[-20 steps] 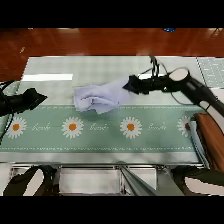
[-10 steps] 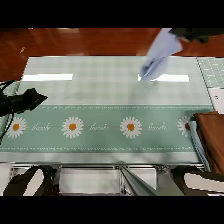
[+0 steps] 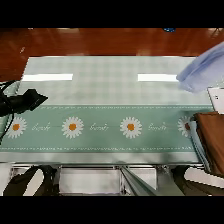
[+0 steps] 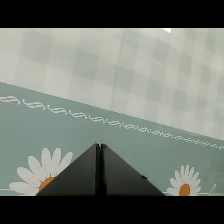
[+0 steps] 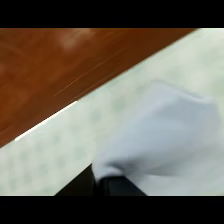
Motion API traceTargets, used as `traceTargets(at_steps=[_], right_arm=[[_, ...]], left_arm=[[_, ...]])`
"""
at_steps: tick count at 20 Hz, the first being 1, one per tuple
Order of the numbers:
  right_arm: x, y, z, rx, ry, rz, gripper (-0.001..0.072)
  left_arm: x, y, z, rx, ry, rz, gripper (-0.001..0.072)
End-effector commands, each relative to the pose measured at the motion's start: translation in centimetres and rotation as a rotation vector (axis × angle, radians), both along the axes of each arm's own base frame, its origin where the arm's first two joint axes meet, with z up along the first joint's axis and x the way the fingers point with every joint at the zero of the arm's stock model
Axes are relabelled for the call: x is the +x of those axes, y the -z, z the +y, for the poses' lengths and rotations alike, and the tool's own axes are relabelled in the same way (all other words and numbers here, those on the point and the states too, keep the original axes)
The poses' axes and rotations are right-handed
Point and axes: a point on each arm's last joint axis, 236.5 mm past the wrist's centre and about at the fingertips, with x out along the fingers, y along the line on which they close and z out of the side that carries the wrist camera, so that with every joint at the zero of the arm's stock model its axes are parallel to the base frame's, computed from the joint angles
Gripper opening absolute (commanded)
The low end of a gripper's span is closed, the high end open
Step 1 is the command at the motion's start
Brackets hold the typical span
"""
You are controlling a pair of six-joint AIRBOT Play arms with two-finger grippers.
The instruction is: Fold the shirts.
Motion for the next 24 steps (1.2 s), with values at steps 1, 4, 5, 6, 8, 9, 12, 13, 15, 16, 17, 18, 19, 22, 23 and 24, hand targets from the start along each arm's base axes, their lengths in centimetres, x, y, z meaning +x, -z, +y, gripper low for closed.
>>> traceTargets(at_steps=[1,4,5,6,8,9,12,13,15,16,17,18,19,22,23,24], right_arm=[[-6.9,0.9,-4.7,-0.014,0.124,0.128,0.0018],[-13.4,3.0,-7.1,-0.012,0.25,0.272,0.0018],[-15.4,3.8,-7.4,0.007,0.281,0.313,0.0018],[-17.3,4.7,-7.8,0.026,0.316,0.347,0.0018],[-21.0,6.4,-8.9,0.056,0.427,0.396,0.0018],[-23.2,7.7,-9.4,0.071,0.484,0.435,0.0018],[-29.6,11.6,-9.7,0.156,0.689,0.559,0.0019],[-31.5,12.8,-9.5,0.189,0.76,0.602,0.0019],[-33.4,14.3,-8.8,0.232,0.815,0.642,0.0023],[-34.3,14.9,-8.6,0.23,0.834,0.677,0.0166],[-35.0,15.2,-8.4,0.224,0.849,0.708,0.0427],[-35.3,15.3,-8.4,0.22,0.855,0.718,0.0413],[-35.5,15.3,-8.5,0.218,0.86,0.725,0.0413],[-33.1,15.0,-8.7,0.237,0.814,0.63,0.0406],[-30.6,14.3,-8.9,0.267,0.776,0.528,0.0391],[-27.0,12.9,-9.2,0.305,0.715,0.376,0.0214]], left_arm=[[0.1,0.0,0.1,0.002,-0.004,-0.004,0.002],[0.7,-0.3,0.6,0.01,-0.026,-0.028,0.0019],[0.9,-0.4,0.7,0.014,-0.035,-0.038,0.002],[1.1,-0.5,0.9,0.017,-0.043,-0.047,0.0019],[1.5,-0.7,1.2,0.022,-0.056,-0.061,0.002],[1.6,-0.8,1.3,0.024,-0.06,-0.066,0.0019],[1.6,-0.8,1.3,0.025,-0.061,-0.067,0.002],[1.6,-0.8,1.3,0.024,-0.062,-0.067,0.002],[1.7,-0.8,1.4,0.026,-0.064,-0.069,0.002],[1.7,-0.8,1.4,0.026,-0.064,-0.07,0.002],[1.7,-0.8,1.4,0.026,-0.064,-0.07,0.002],[1.7,-0.8,1.4,0.026,-0.063,-0.07,0.002],[1.7,-0.8,1.4,0.026,-0.064,-0.07,0.002],[3.5,-2.3,2.3,0.032,-0.126,-0.157,0.0019],[4.8,-3.7,3.1,0.038,-0.169,-0.216,0.0019],[5.6,-5.0,3.6,0.041,-0.185,-0.249,0.0019]])
